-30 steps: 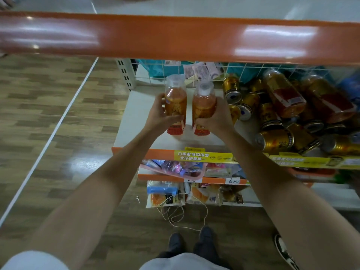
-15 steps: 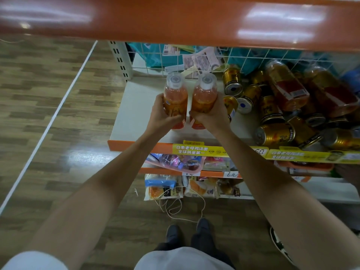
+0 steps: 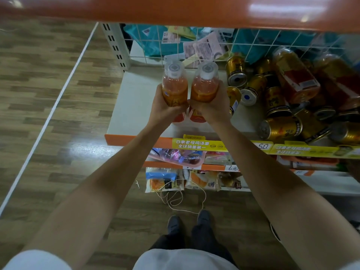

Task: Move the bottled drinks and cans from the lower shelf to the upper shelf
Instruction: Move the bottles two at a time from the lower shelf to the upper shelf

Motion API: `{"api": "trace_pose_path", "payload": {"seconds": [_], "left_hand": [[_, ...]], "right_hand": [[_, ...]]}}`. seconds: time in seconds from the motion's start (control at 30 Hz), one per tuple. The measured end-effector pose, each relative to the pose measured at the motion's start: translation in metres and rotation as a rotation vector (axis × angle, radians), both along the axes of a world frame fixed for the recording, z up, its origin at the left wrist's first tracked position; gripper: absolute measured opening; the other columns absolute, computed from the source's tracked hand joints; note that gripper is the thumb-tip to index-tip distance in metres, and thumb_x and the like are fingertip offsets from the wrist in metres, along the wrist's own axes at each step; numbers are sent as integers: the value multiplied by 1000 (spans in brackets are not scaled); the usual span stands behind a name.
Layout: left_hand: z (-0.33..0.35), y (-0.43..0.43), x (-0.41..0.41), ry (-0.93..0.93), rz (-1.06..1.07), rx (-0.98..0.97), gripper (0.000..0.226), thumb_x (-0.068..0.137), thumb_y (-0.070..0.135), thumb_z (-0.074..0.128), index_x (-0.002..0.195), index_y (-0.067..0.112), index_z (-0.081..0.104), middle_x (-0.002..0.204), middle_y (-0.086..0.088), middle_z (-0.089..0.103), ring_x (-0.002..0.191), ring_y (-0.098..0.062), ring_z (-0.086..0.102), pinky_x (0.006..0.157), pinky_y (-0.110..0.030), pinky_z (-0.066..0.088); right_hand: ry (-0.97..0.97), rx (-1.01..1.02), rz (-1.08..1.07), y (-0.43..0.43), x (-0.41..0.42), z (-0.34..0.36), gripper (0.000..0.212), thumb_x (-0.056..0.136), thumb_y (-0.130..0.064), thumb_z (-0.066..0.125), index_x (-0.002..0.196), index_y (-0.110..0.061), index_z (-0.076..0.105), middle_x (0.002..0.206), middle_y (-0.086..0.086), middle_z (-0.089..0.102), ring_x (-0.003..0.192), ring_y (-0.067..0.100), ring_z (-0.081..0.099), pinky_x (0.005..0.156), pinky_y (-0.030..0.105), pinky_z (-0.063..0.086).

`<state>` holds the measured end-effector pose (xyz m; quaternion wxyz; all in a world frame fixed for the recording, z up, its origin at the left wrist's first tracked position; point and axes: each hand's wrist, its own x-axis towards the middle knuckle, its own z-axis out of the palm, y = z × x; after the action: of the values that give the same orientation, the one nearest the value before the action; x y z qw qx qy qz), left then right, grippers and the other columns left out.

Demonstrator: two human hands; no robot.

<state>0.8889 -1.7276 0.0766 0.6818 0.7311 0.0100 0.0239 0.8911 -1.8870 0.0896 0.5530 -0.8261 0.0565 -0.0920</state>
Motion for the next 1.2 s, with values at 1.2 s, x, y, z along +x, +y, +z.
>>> {"api": "trace_pose_path", "payload": {"seconds": [1.2], "left_hand": [[54,19,-28,52,77,11,66,59,13,81,117,12,51,103,-14,65,93,-27,67,79,-39,57]], "right_hand": [[-44,-15,-173,0,-58,55,66,57,-25,91,114,-17,60,100,-2,71,85,14,69,77,35,59]]}}
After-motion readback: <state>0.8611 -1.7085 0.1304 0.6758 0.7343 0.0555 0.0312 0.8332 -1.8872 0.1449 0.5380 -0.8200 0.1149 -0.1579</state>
